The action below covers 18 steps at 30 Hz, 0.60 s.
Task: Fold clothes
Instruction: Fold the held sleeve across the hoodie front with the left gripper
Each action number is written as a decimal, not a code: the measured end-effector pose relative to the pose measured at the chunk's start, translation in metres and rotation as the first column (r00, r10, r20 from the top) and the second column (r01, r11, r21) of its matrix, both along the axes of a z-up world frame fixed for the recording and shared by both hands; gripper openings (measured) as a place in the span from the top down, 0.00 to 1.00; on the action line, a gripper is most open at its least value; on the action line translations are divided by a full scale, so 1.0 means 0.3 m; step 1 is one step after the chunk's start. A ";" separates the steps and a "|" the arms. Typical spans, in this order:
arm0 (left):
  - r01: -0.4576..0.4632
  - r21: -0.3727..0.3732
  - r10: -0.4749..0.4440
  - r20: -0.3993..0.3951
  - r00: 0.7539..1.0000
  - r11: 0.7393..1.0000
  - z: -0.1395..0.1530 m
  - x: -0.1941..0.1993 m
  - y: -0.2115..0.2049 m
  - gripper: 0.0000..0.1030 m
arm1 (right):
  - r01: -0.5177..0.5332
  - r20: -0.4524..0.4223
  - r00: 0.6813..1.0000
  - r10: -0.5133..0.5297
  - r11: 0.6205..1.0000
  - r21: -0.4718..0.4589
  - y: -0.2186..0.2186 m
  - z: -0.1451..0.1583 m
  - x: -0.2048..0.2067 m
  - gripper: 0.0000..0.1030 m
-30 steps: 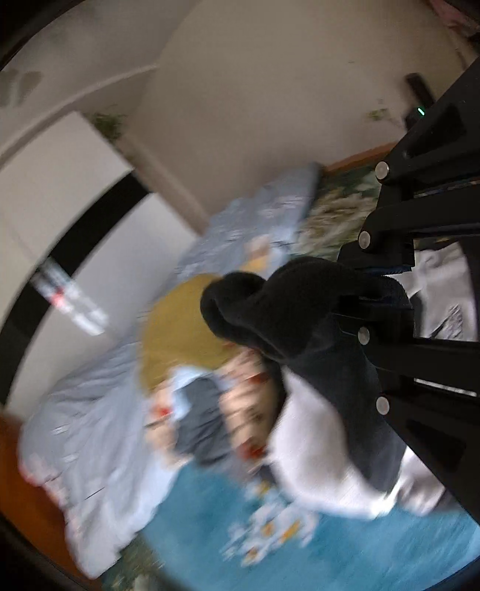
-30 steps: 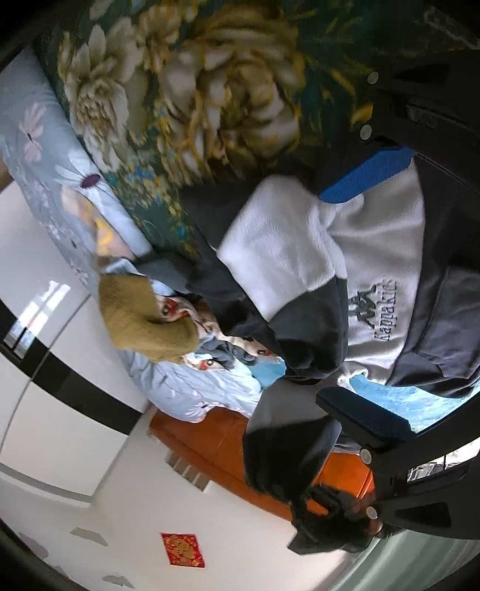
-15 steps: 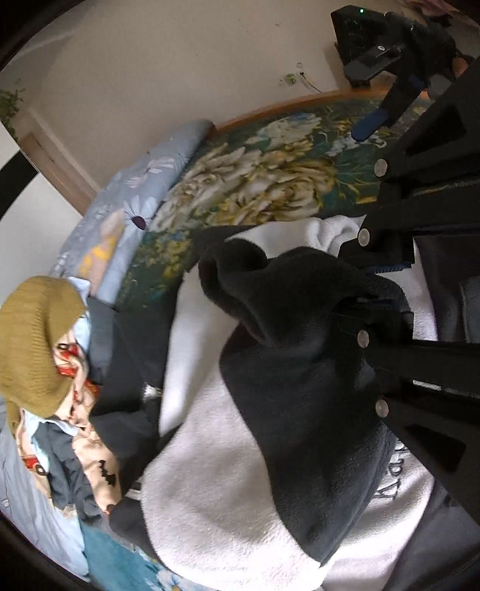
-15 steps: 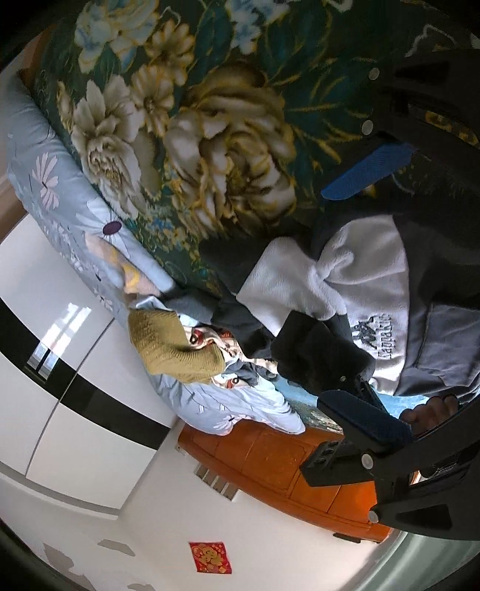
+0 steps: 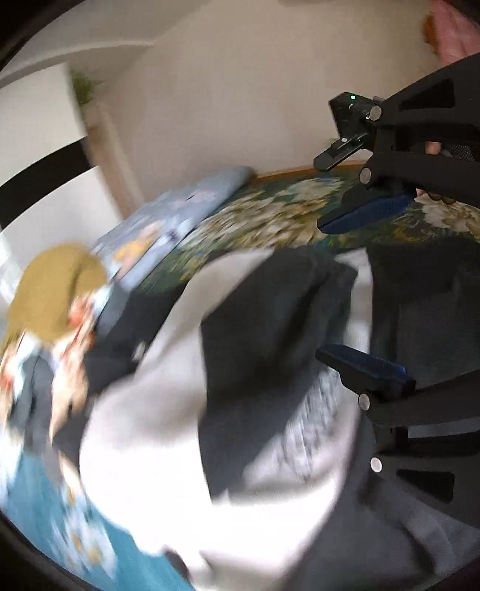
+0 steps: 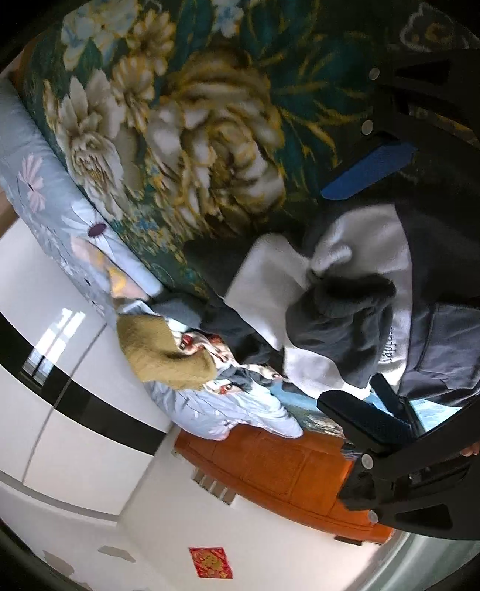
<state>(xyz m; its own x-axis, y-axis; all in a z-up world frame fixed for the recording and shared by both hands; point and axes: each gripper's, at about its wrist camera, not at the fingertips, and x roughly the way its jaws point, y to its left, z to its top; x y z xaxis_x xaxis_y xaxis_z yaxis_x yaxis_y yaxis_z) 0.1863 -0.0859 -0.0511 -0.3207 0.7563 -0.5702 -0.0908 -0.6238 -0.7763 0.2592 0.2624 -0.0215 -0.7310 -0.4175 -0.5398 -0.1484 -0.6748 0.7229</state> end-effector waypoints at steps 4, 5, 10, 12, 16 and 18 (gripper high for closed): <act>-0.198 0.027 0.195 0.075 0.978 0.980 -0.066 0.015 -0.206 0.35 | -0.058 0.023 0.998 0.058 0.998 0.004 -0.053 -0.022 -0.051 0.00; -0.240 0.022 0.237 0.083 0.968 0.971 -0.077 0.013 -0.248 0.35 | -0.078 0.034 0.996 0.078 0.997 0.001 -0.069 -0.031 -0.067 0.00; -0.293 0.045 0.284 0.145 0.948 0.955 -0.154 -0.020 -0.332 0.32 | -0.174 0.093 0.980 0.175 0.985 -0.013 -0.143 -0.089 -0.112 0.00; -0.314 0.123 0.289 0.185 0.939 0.941 -0.191 -0.035 -0.352 0.32 | -0.212 0.111 0.970 0.214 0.977 -0.030 -0.168 -0.116 -0.112 0.00; -0.344 0.197 0.295 0.242 0.924 0.918 -0.247 -0.076 -0.373 0.32 | -0.223 0.157 0.962 0.224 0.975 -0.020 -0.181 -0.171 -0.128 0.00; -0.366 0.215 0.305 0.269 0.914 0.905 -0.272 -0.085 -0.375 0.32 | -0.221 0.155 0.963 0.221 0.975 -0.015 -0.178 -0.180 -0.143 0.00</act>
<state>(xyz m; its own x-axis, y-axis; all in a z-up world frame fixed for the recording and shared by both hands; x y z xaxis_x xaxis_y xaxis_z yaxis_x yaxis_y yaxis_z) 0.1607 -0.1985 -0.1327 -0.4685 0.7550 -0.4587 0.2832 -0.3635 -0.8875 0.2163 0.2090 -0.0755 -0.5280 -0.5577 -0.6405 -0.1057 -0.7052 0.7011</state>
